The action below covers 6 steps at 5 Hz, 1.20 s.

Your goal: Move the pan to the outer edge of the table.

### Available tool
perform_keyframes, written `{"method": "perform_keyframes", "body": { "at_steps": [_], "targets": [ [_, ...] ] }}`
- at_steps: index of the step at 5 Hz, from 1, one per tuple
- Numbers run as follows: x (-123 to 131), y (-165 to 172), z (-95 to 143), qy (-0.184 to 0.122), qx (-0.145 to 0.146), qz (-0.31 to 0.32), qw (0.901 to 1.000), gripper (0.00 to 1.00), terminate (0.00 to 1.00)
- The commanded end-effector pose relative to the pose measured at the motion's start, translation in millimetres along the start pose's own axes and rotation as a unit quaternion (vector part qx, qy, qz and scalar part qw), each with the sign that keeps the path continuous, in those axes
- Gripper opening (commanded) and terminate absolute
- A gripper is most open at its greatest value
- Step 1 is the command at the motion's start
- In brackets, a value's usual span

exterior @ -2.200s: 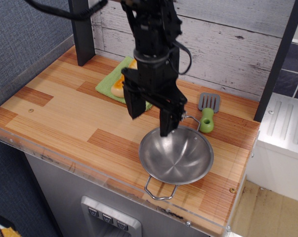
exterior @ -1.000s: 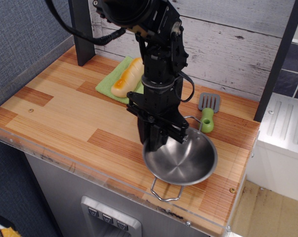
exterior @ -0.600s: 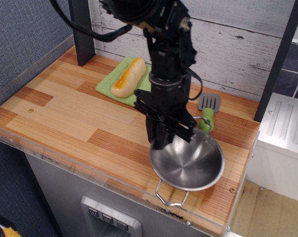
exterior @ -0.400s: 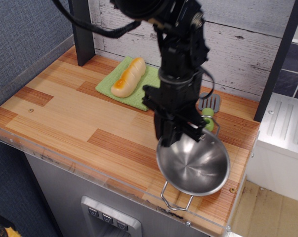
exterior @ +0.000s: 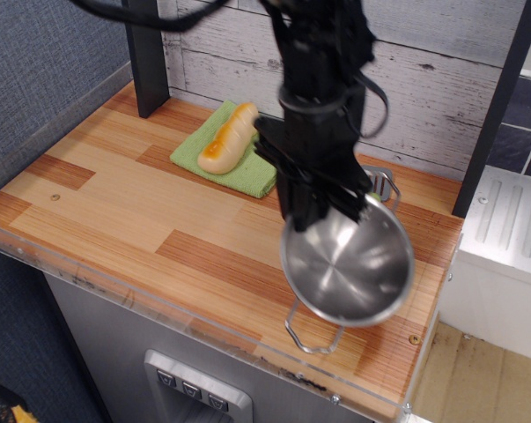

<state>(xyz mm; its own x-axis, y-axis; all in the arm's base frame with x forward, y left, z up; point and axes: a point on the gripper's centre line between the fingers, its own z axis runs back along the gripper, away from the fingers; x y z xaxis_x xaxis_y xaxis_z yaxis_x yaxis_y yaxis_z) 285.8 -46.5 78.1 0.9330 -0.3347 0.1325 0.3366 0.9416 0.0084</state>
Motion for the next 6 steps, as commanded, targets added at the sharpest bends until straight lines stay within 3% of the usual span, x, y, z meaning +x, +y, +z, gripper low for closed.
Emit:
{"method": "perform_keyframes", "body": {
  "at_steps": [1, 4, 6],
  "targets": [
    [-17, 69, 36, -0.023, 0.042, 0.115, 0.9922, 0.0, 0.0],
    [-41, 178, 24, 0.002, 0.034, 0.172, 0.9845, 0.0, 0.0],
    [-57, 208, 22, 0.033, 0.036, 0.166, 0.985, 0.0, 0.0]
  ]
}}
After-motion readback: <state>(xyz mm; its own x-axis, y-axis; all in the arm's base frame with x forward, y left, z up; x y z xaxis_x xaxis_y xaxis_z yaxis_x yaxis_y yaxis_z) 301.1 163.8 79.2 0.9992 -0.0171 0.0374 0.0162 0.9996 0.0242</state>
